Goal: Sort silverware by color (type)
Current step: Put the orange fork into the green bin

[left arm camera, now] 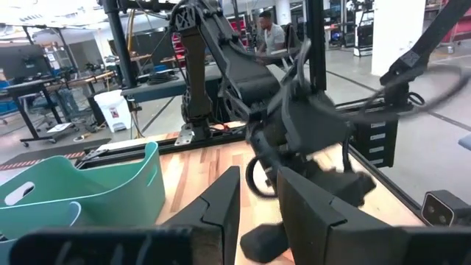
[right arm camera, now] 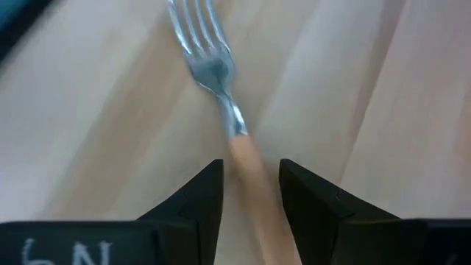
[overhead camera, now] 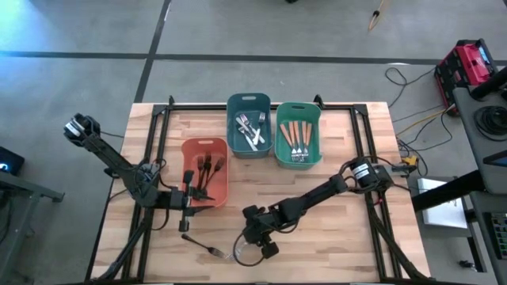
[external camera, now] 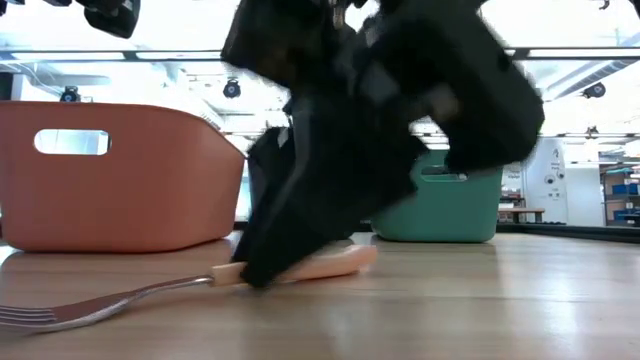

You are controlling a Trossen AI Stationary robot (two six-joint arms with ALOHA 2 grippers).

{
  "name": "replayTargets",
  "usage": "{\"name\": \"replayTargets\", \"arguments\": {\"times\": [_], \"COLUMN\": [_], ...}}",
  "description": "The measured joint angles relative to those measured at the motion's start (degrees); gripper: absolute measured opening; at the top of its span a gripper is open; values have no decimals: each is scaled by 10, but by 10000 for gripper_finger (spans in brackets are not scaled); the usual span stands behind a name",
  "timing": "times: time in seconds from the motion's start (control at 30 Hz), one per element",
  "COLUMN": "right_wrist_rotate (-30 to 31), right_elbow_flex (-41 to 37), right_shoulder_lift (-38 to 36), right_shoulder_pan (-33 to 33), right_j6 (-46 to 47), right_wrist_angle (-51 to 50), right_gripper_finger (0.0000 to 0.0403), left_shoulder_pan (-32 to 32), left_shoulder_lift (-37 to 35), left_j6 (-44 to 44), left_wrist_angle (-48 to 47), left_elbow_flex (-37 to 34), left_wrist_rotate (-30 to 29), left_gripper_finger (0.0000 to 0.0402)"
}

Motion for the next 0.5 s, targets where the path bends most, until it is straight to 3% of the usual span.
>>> {"name": "replayTargets", "arguments": {"times": [0.17,0.3,0.5], "right_wrist_rotate": [-8,-53,-70], "right_elbow_flex": [-4,-4,-4], "right_shoulder_lift": [16,27,35], "right_shoulder_pan": [-6,-19,-28], "right_j6": [9,9,-2], "right_wrist_angle": [9,26,27], "right_gripper_finger": [115,103,56], "left_shoulder_pan": [0,0,0], "left_shoulder_lift": [0,0,0], "left_j6": [2,5,5], "left_wrist_angle": [0,1,2], "left_elbow_flex": [0,0,0], "left_wrist_rotate": [-2,-4,-5], "left_gripper_finger": [76,76,76]}}
